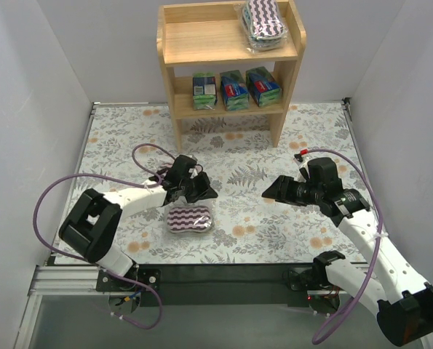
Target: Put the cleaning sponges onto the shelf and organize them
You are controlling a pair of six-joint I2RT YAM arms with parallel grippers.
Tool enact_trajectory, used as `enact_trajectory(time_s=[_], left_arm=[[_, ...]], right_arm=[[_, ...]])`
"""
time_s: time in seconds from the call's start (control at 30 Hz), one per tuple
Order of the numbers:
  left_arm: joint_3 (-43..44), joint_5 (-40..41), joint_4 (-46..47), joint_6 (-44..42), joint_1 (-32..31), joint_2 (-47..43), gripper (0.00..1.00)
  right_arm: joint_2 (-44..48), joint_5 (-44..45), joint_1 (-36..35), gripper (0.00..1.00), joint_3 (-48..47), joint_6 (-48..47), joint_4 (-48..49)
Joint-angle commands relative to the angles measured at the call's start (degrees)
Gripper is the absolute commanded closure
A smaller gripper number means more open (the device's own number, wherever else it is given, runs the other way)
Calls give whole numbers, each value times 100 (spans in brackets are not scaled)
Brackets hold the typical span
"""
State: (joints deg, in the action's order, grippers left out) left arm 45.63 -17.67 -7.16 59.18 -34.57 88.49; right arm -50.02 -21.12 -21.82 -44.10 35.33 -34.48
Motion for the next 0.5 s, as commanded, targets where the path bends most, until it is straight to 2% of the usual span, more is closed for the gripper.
enact_trajectory(time_s=[0.0,0.07,0.1,0.17,0.23,0.27,0.33,0.47], left_arm=[[411,86,-205,-82,-77,-715,100],[622,830,-810,-388,-41,-1060,99],[849,1070,-1414,-537,-33,-1210,83],[1026,1553,-2319,-802,20,-1588,61],[1133,1574,-2859,-969,186,-1842,43],[1141,1574,-3366,-1083,248,-1913,40],[949,1504,-3747,-1171,319,-2115,34],[378,1222,-4414,-1032,319,-2852,30]], right_arm=[[10,29,-24,39,-20,-175,-32],[-34,21,-15,39,-11,-228,-33],[-52,21,-32,39,6,-281,-33],[-95,-32,-32,39,41,-334,-24],[-122,-102,-32,38,68,-430,-24],[-157,-120,-41,38,68,-465,-24],[-192,-181,-33,37,94,-579,-24],[-254,-269,-50,37,173,-650,2]])
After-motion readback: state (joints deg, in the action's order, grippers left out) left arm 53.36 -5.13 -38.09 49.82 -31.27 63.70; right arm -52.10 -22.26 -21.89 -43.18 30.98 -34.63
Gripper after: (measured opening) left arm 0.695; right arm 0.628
